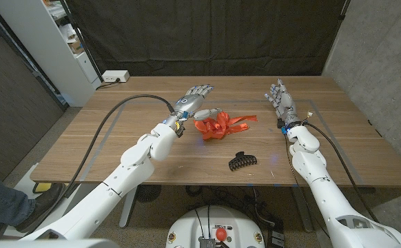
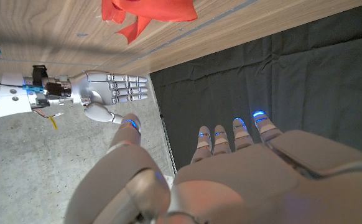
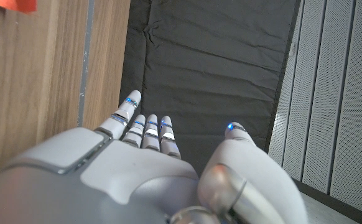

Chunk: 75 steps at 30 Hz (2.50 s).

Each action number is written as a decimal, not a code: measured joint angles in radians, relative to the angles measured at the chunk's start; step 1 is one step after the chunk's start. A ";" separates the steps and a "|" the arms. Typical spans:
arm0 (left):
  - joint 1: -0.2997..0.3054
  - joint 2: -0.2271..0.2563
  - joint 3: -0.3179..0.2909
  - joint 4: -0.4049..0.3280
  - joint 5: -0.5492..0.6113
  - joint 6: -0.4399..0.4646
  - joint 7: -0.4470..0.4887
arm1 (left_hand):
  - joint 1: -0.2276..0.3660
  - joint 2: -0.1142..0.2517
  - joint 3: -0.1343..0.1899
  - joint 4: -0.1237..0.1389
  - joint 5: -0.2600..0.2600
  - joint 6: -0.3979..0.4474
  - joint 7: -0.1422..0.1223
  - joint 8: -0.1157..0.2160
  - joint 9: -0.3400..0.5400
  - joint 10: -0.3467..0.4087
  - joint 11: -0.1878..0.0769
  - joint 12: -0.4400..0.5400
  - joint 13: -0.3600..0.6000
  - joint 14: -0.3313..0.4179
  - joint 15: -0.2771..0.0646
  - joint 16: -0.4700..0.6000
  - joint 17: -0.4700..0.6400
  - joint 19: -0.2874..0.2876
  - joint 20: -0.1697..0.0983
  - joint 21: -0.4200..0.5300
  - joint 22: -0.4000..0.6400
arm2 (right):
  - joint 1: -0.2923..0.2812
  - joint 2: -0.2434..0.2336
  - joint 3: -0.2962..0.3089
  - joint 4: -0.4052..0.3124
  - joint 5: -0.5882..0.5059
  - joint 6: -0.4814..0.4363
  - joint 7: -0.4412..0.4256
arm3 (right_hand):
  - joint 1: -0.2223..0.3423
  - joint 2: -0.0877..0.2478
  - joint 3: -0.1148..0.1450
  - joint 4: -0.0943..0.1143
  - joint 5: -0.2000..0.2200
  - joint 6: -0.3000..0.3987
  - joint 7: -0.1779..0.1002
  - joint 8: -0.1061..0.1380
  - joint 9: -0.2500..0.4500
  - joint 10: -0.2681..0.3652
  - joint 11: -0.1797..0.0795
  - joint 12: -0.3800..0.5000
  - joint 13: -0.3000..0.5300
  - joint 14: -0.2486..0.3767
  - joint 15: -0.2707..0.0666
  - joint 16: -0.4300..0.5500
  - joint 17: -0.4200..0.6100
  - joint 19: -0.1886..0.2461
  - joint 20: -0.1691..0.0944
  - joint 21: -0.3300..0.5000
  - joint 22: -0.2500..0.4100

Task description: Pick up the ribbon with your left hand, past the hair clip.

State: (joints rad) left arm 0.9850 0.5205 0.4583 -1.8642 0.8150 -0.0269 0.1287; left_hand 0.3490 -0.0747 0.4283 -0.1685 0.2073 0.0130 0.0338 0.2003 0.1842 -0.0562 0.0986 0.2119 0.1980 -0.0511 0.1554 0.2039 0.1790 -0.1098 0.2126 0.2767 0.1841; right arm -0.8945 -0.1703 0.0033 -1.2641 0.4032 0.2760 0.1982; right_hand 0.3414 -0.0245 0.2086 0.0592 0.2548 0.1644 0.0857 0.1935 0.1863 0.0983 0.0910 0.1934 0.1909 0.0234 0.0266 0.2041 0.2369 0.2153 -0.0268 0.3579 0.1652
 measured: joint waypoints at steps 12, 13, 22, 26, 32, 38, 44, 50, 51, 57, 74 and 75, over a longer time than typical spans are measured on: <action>-0.036 0.006 0.049 -0.003 0.099 0.099 -0.085 | 0.036 -0.036 -0.009 -0.001 0.015 -0.015 0.011 0.000 0.000 -0.011 0.011 0.007 0.012 0.052 0.011 0.015 0.005 0.102 -0.001 0.027 0.009 | 0.009 0.007 0.005 0.008 0.005 0.007 0.000 | 0.000 0.000 0.000 0.000 0.000 0.005 -0.005 0.000 0.000 0.004 0.004 0.000 0.000 0.000 0.000 0.000 0.000 0.000 0.000 0.000 0.000; -0.038 0.006 0.051 -0.003 0.105 0.106 -0.093 | 0.038 -0.037 -0.009 -0.001 0.015 -0.017 0.009 0.000 0.000 -0.011 0.011 0.007 0.014 0.056 0.013 0.015 0.005 0.115 0.000 0.028 0.009 | 0.010 0.007 0.006 0.011 0.005 0.007 0.000 | 0.000 0.000 0.000 0.000 0.000 0.006 -0.005 0.000 0.000 0.004 0.004 0.000 0.000 0.000 0.000 0.000 0.000 0.000 0.000 -0.003 0.000; -0.056 0.000 0.082 -0.018 0.105 0.106 -0.093 | 0.110 -0.039 -0.009 -0.001 0.015 -0.022 0.003 0.003 0.005 -0.006 0.006 0.022 0.023 0.111 0.000 0.023 0.010 0.252 0.002 0.071 0.014 | 0.010 0.007 0.006 0.011 0.009 0.015 0.006 | -0.004 0.004 0.000 0.000 0.000 0.009 -0.002 0.000 0.000 0.004 0.004 0.000 0.000 0.000 0.000 0.000 0.000 0.000 0.000 -0.008 0.000; -0.061 -0.001 0.095 -0.027 0.144 0.163 -0.169 | 0.128 -0.044 -0.009 -0.001 0.015 -0.003 0.003 0.008 0.005 0.012 -0.001 0.030 0.028 0.123 -0.002 0.023 0.014 0.287 0.002 0.079 0.014 | 0.014 0.013 0.011 0.027 0.012 0.017 0.008 | -0.004 0.004 -0.004 -0.004 0.000 0.009 -0.002 0.000 0.000 0.007 0.007 0.000 0.000 0.000 0.000 0.000 0.000 0.000 0.000 -0.008 0.000; -0.062 -0.001 0.101 -0.030 0.200 0.209 -0.204 | 0.140 -0.048 -0.009 -0.001 0.015 0.019 0.002 0.015 0.005 0.030 -0.008 0.038 0.028 0.134 -0.002 0.023 0.014 0.311 0.004 0.079 0.011 | 0.014 0.014 0.016 0.030 0.013 0.017 0.009 | -0.004 0.004 -0.004 -0.004 0.000 0.009 -0.002 0.000 0.000 0.007 0.007 0.000 0.000 0.004 0.004 0.000 -0.004 0.004 0.004 -0.008 0.000; -0.063 -0.002 0.135 -0.045 0.243 0.235 -0.216 | 0.148 -0.055 -0.009 -0.001 0.015 0.035 0.002 0.023 0.004 0.045 -0.009 0.047 0.032 0.134 -0.002 0.023 0.014 0.328 0.004 0.082 0.011 | 0.014 0.014 0.017 0.030 0.015 0.018 0.015 | -0.004 0.004 -0.004 -0.004 0.000 0.014 0.004 0.000 0.000 0.011 0.011 0.000 0.000 0.004 0.004 0.000 -0.005 0.004 0.004 -0.014 0.000; -0.062 -0.003 0.151 -0.048 0.285 0.259 -0.219 | 0.158 -0.055 -0.013 0.003 0.015 0.092 0.002 0.037 0.004 0.085 -0.025 0.062 0.033 0.141 0.005 0.023 0.014 0.350 0.007 0.082 0.006 | 0.012 0.014 0.018 0.029 0.015 0.018 0.016 | -0.004 0.004 -0.004 -0.004 0.000 0.014 0.004 0.000 0.000 0.011 0.011 0.000 0.000 0.004 0.004 0.000 -0.005 0.004 0.004 -0.018 0.000; -0.061 -0.004 0.165 -0.046 0.306 0.269 -0.219 | 0.158 -0.055 -0.025 0.014 0.015 0.164 -0.014 0.053 0.009 0.149 -0.042 0.088 0.037 0.172 0.001 0.023 0.012 0.372 0.007 0.078 0.002 | 0.011 0.014 0.019 0.029 0.016 0.016 0.017 | -0.004 0.004 -0.004 -0.004 0.000 0.014 0.004 0.000 0.000 0.011 0.011 0.000 0.000 0.004 0.004 0.000 -0.005 0.004 0.004 -0.018 0.000; -0.061 -0.005 0.168 -0.044 0.332 0.283 -0.217 | 0.158 -0.055 -0.025 0.014 0.015 0.170 -0.017 0.055 0.009 0.153 -0.046 0.088 0.037 0.176 0.000 0.023 0.012 0.377 0.008 0.078 0.002 | 0.009 0.014 0.020 0.028 0.016 0.016 0.017 | -0.004 0.004 -0.004 -0.004 0.000 0.014 0.004 0.000 0.000 0.011 0.011 0.000 0.000 0.004 0.004 0.000 -0.005 0.004 0.004 -0.018 0.000; -0.063 -0.007 0.181 -0.035 0.362 0.294 -0.214 | 0.158 -0.055 -0.029 0.018 0.015 0.188 -0.023 0.055 0.009 0.169 -0.051 0.093 0.037 0.191 -0.002 0.023 0.011 0.378 0.007 0.074 0.002 | 0.006 0.014 0.021 0.026 0.017 0.012 0.017 | -0.004 0.004 -0.004 -0.004 0.000 0.014 0.004 0.000 0.000 0.011 0.011 0.000 0.000 0.004 0.004 0.000 -0.005 0.011 0.011 -0.021 0.000; -0.085 -0.017 0.215 0.004 0.418 0.312 -0.225 | 0.163 -0.052 -0.029 0.018 0.015 0.187 -0.023 0.050 0.009 0.166 -0.056 0.093 0.037 0.195 -0.006 0.023 0.012 0.388 0.007 0.067 0.002 | -0.002 0.014 0.024 0.006 0.017 -0.004 0.012 | -0.004 0.004 -0.008 -0.008 0.000 0.014 0.004 0.000 0.000 0.011 0.011 0.000 0.000 0.003 0.004 0.000 -0.004 0.011 0.011 -0.029 0.000; -0.085 -0.017 0.215 0.004 0.418 0.312 -0.227 | 0.166 -0.055 -0.029 0.018 0.015 0.187 -0.023 0.050 0.009 0.166 -0.056 0.093 0.037 0.195 -0.006 0.023 0.012 0.388 0.007 0.067 0.002 | -0.002 0.014 0.024 0.005 0.017 -0.006 0.012 | -0.004 0.004 -0.008 -0.008 0.000 0.014 0.004 0.000 0.000 0.011 0.011 0.000 0.000 0.003 0.004 0.000 -0.004 0.011 0.011 -0.029 0.000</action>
State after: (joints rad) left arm 0.8998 0.5034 0.6733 -1.8599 1.2333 0.2846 -0.0978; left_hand 0.5153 -0.1300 0.3997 -0.1502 0.2224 0.2004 0.0107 0.2505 0.1932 0.1100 0.0427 0.3048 0.2349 0.1437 0.1491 0.2267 0.1905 0.2786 0.2198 0.3436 0.1860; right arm -0.8963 -0.1564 0.0275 -1.2587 0.4204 0.2702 0.2098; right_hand 0.3375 -0.0207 0.2003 0.0510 0.2548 0.1786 0.0894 0.1935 0.1864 0.1089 0.1018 0.1934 0.1910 0.0269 0.0302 0.2041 0.2324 0.2260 -0.0160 0.3288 0.1652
